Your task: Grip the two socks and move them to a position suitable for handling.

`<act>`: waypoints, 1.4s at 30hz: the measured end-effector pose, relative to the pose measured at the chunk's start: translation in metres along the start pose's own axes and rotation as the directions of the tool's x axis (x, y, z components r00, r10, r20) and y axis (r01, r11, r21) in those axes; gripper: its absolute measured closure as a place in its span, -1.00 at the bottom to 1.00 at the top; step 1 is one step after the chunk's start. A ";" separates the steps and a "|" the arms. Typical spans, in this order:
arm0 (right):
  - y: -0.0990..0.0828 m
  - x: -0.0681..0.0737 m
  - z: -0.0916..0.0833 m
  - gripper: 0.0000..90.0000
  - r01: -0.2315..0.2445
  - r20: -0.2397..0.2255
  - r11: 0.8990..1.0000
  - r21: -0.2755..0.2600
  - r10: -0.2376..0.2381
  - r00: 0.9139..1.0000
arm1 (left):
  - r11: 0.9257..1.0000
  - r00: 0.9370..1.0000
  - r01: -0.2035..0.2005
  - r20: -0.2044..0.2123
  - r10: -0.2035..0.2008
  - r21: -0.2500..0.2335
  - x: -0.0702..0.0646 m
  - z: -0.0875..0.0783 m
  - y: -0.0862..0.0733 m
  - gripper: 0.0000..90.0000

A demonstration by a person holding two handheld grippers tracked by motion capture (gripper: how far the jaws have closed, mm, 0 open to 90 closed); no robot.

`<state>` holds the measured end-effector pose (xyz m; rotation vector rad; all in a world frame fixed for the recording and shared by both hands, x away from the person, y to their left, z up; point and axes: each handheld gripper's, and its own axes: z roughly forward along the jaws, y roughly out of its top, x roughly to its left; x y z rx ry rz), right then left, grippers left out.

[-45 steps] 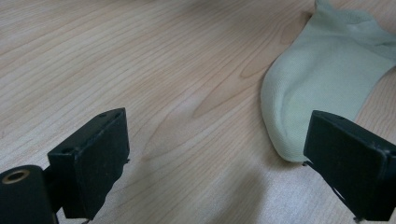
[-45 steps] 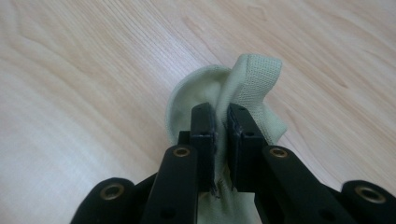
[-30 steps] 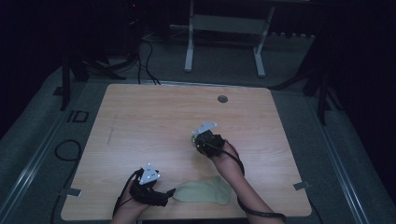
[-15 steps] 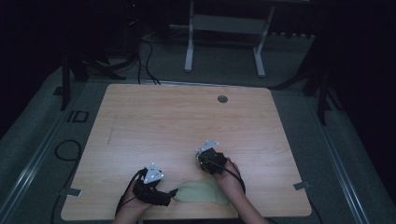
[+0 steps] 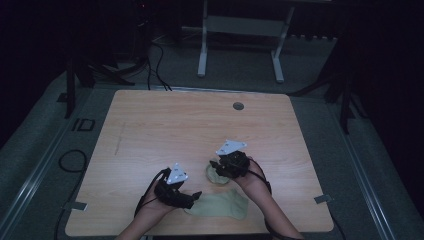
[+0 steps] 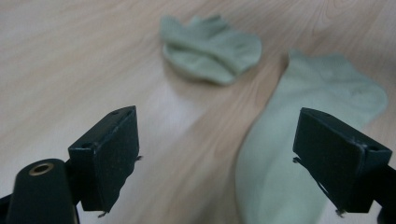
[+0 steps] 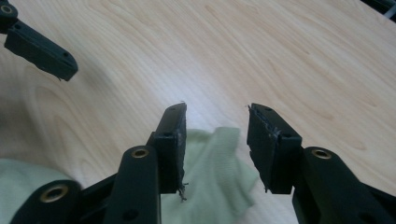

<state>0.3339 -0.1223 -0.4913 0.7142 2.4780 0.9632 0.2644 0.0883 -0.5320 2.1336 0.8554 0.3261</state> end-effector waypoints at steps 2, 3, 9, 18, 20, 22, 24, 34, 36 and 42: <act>0.001 -0.007 0.004 0.27 -0.022 -0.008 0.999 0.035 0.023 1.000 | 1.000 1.000 -0.006 0.005 0.006 0.000 0.001 0.008 0.011 -0.67; 0.001 -0.009 0.008 0.27 -0.026 -0.008 0.998 0.049 0.026 1.000 | 1.000 1.000 -0.010 0.000 0.010 0.004 0.002 0.013 0.016 -0.66; -0.016 -0.020 0.027 0.27 -0.073 -0.039 0.990 0.120 0.079 0.996 | 0.999 1.000 0.007 -0.009 -0.007 0.044 0.017 0.043 0.034 -0.38; -0.036 -0.024 0.046 0.57 -0.077 -0.054 0.978 0.193 0.089 0.995 | 0.987 0.999 0.052 0.007 -0.054 0.153 0.031 0.075 0.037 0.14; -0.037 -0.024 0.046 0.71 -0.089 -0.054 0.978 0.191 0.101 0.993 | 0.986 0.998 0.055 -0.002 -0.056 0.157 0.031 0.078 0.036 0.32; -0.038 -0.024 0.046 0.81 -0.096 -0.059 0.979 0.182 0.108 0.992 | 0.987 0.998 0.056 0.007 -0.058 0.152 0.031 0.078 0.035 0.50; -0.038 -0.023 0.045 0.87 -0.089 -0.058 0.979 0.183 0.101 0.993 | 0.987 0.998 0.058 0.009 -0.060 0.153 0.031 0.079 0.036 0.71; -0.025 -0.019 0.017 0.92 -0.079 -0.054 0.991 0.104 0.085 0.995 | 0.991 0.997 0.077 -0.037 -0.074 0.105 0.031 0.065 0.043 0.98; -0.021 -0.020 0.007 0.92 -0.078 -0.054 0.994 0.081 0.082 0.995 | 0.992 0.995 0.087 -0.055 -0.083 0.086 0.033 0.057 0.044 0.98; -0.014 -0.031 -0.021 0.92 -0.082 -0.021 0.996 0.034 0.083 0.996 | 0.993 0.987 0.117 -0.112 -0.113 0.033 0.041 0.028 0.045 0.98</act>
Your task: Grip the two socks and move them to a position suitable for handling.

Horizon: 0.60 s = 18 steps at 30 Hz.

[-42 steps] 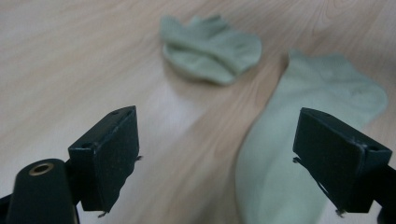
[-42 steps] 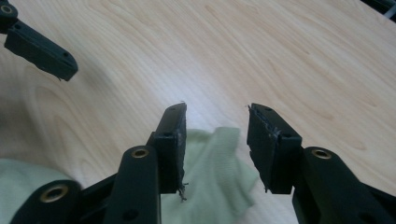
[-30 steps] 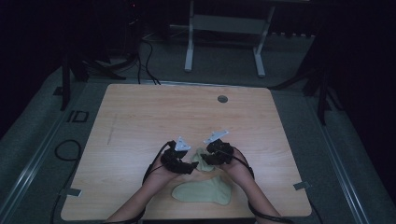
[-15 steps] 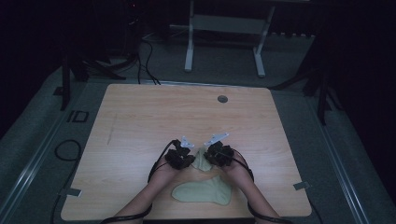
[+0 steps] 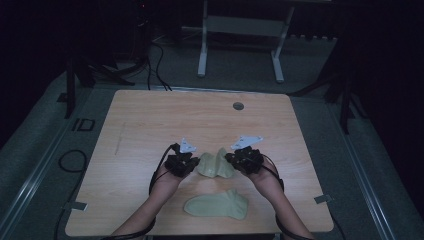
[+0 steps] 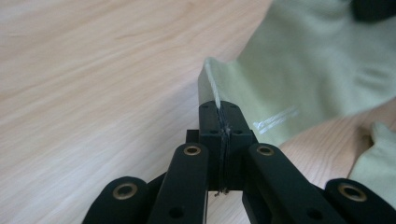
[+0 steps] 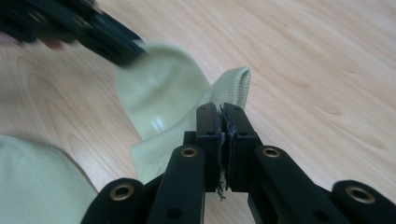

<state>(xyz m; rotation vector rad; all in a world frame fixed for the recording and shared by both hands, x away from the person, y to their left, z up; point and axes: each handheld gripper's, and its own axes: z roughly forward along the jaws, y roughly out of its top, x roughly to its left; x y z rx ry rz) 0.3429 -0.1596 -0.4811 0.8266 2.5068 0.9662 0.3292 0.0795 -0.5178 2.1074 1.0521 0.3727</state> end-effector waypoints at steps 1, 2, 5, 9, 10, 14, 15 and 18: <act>-0.001 -0.004 -0.003 0.92 -0.008 0.009 1.000 0.004 0.008 1.000 | 1.000 1.000 0.008 -0.014 -0.008 -0.004 0.002 -0.003 -0.001 0.98; -0.002 -0.008 -0.005 0.92 -0.021 0.017 1.000 0.003 0.021 1.000 | 1.000 1.000 0.016 -0.016 -0.016 -0.005 0.003 -0.005 -0.002 0.98; -0.008 -0.017 -0.008 0.92 -0.052 0.020 0.999 0.011 0.052 0.998 | 0.998 0.998 0.065 -0.003 -0.065 -0.006 0.009 -0.010 -0.009 0.98; -0.021 -0.027 0.000 0.92 -0.094 0.017 0.995 0.029 0.093 0.995 | 0.993 0.993 0.114 -0.005 -0.114 -0.009 0.007 -0.008 -0.025 0.97; -0.025 -0.030 0.004 0.92 -0.107 0.009 0.994 0.038 0.107 0.994 | 0.993 0.993 0.117 -0.003 -0.117 -0.003 0.005 -0.006 -0.029 0.97; -0.039 -0.035 0.025 0.91 -0.135 -0.003 0.987 0.090 0.136 0.991 | 0.992 0.992 0.122 0.032 -0.123 0.027 0.001 0.007 -0.041 0.97; -0.041 -0.036 0.029 0.91 -0.141 -0.003 0.985 0.102 0.142 0.990 | 0.991 0.991 0.124 0.036 -0.126 0.040 0.001 0.010 -0.042 0.96; -0.048 -0.036 0.039 0.76 -0.136 0.016 0.981 0.142 0.135 0.991 | 0.991 0.991 0.122 0.042 -0.124 0.052 0.002 0.013 -0.045 0.65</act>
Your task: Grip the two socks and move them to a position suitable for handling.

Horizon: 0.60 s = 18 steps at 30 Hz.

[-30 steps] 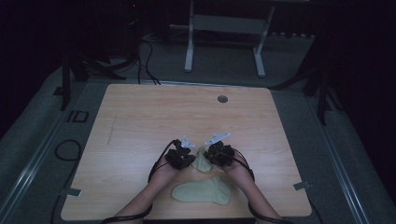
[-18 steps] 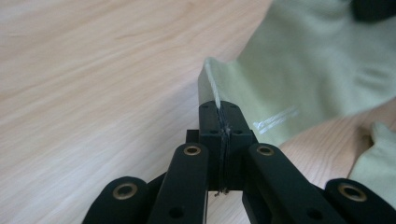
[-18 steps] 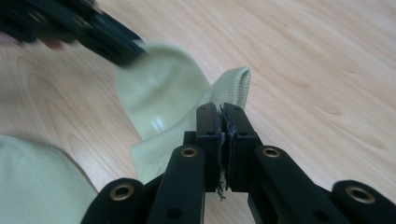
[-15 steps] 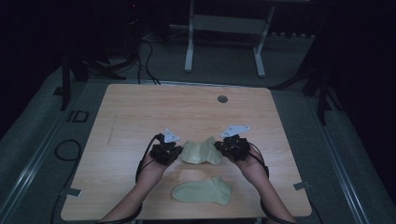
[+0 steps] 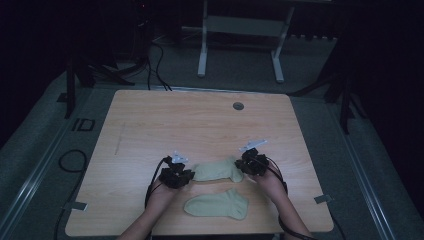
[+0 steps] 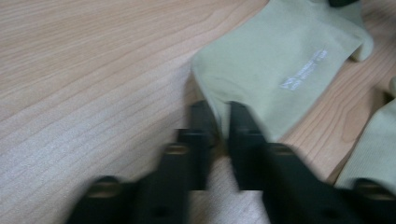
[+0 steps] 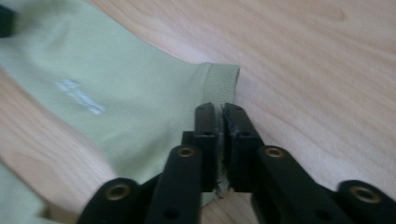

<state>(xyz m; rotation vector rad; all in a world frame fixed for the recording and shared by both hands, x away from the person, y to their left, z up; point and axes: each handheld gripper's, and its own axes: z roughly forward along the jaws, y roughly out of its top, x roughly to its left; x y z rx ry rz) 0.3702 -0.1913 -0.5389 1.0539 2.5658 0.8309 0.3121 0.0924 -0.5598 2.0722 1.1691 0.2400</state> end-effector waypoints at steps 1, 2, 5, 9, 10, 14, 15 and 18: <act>-0.001 -0.001 0.000 0.67 -0.001 0.001 1.000 0.001 0.001 1.000 | 1.000 1.000 -0.011 -0.010 0.011 -0.025 0.000 -0.004 0.001 0.51; -0.001 -0.001 -0.002 0.63 -0.006 0.004 1.000 -0.009 0.006 1.000 | 0.999 1.000 -0.019 -0.018 0.018 -0.038 0.001 -0.007 0.002 0.44; 0.000 -0.001 -0.010 0.55 -0.013 0.001 0.999 -0.032 0.013 1.000 | 0.996 1.000 -0.022 -0.019 0.021 -0.090 0.003 -0.018 0.007 0.29; 0.004 0.010 -0.020 0.55 0.012 -0.013 0.998 -0.064 -0.013 1.000 | 0.992 0.997 -0.071 -0.012 0.070 -0.109 -0.005 -0.021 0.014 0.44; 0.004 0.014 -0.020 0.55 0.016 -0.020 0.998 -0.067 -0.017 1.000 | 0.991 0.996 -0.086 -0.006 0.085 -0.098 -0.008 -0.018 0.015 0.46; 0.000 0.025 -0.013 0.60 0.048 -0.002 0.997 -0.053 -0.048 0.999 | 0.991 0.992 -0.125 0.009 0.126 -0.050 -0.018 -0.002 0.014 0.58; -0.001 0.024 -0.010 0.63 0.037 -0.007 0.998 -0.048 -0.037 0.999 | 0.991 0.992 -0.129 0.009 0.129 -0.039 -0.019 0.003 0.014 0.58; -0.008 0.023 0.002 0.63 0.045 0.002 0.999 -0.005 -0.045 0.999 | 0.990 0.989 -0.144 0.023 0.144 -0.003 -0.015 0.015 0.013 0.58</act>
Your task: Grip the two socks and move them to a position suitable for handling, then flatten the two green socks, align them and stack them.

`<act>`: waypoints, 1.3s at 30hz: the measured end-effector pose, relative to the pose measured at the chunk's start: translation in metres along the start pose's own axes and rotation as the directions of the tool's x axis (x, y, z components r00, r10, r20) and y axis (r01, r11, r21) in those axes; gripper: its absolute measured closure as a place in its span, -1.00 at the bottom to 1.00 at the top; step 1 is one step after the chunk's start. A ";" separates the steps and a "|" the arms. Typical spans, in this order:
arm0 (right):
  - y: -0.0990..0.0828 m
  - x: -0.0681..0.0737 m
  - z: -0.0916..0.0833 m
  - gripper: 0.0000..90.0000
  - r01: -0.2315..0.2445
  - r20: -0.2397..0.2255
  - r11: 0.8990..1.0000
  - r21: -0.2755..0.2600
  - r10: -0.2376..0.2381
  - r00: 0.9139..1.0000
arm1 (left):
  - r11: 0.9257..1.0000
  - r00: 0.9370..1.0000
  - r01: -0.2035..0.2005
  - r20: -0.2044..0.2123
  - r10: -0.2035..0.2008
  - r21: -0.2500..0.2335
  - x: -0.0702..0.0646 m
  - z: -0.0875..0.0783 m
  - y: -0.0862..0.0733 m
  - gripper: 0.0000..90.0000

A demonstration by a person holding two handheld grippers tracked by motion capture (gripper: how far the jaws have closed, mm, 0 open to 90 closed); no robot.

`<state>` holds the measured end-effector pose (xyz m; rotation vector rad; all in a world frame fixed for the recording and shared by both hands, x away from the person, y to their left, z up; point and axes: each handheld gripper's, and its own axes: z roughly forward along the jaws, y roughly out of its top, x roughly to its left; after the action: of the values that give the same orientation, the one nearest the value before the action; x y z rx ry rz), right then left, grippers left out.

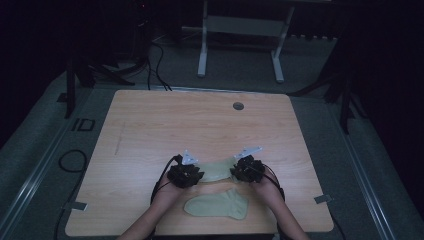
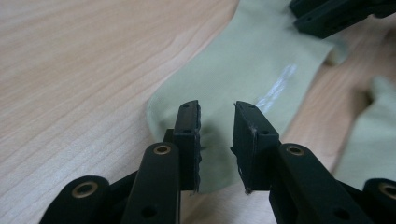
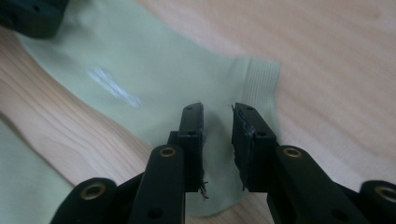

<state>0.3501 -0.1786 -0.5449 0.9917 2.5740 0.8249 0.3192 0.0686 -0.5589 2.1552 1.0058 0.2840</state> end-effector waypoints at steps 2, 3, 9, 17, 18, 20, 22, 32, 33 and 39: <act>-0.004 -0.002 0.003 0.59 -0.010 -0.007 1.000 -0.007 0.010 1.000 | 1.000 1.000 -0.009 0.010 0.009 -0.006 0.003 0.005 -0.001 0.57; -0.006 -0.003 0.002 0.57 -0.019 -0.013 1.000 -0.012 0.019 1.000 | 1.000 1.000 -0.014 0.007 0.014 -0.011 0.005 0.006 -0.001 0.57; -0.009 -0.002 -0.001 0.50 0.014 -0.019 1.000 0.005 -0.013 1.000 | 0.999 0.999 -0.040 -0.011 0.040 -0.001 0.011 0.006 0.001 0.57; -0.008 -0.004 -0.001 0.48 -0.001 -0.040 1.000 -0.003 0.001 0.999 | 0.999 0.999 -0.034 -0.017 0.034 -0.009 0.008 0.003 -0.002 0.54; -0.008 -0.004 -0.001 0.47 -0.004 -0.044 1.000 -0.001 0.004 0.999 | 0.999 0.999 -0.031 -0.015 0.031 -0.013 0.008 0.002 -0.002 0.48; -0.007 -0.004 -0.002 0.42 -0.002 -0.054 1.000 -0.004 0.002 0.999 | 0.999 1.000 -0.030 -0.001 0.030 -0.021 0.007 -0.003 -0.001 0.35; -0.005 -0.004 -0.005 0.26 0.001 -0.069 1.000 -0.014 -0.002 0.998 | 0.999 1.000 -0.029 0.002 0.029 -0.043 0.006 -0.009 0.000 0.25; 0.001 0.007 -0.033 -0.15 0.035 -0.077 0.997 -0.075 -0.041 0.996 | 0.998 0.999 -0.017 0.027 0.019 -0.065 0.004 -0.049 -0.004 -0.06; 0.001 0.008 -0.036 -0.17 0.039 -0.067 0.996 -0.082 -0.044 0.997 | 0.997 1.000 -0.023 0.020 0.025 -0.069 0.003 -0.053 -0.005 -0.09; -0.004 0.014 -0.058 -0.12 0.033 -0.052 0.995 -0.091 -0.038 0.998 | 0.997 0.999 -0.016 0.031 0.018 -0.080 -0.001 -0.071 -0.016 -0.14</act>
<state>0.3132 -0.1958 -0.5013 0.9073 2.5654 0.9619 0.2757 0.1116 -0.5197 2.0911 0.9429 0.2919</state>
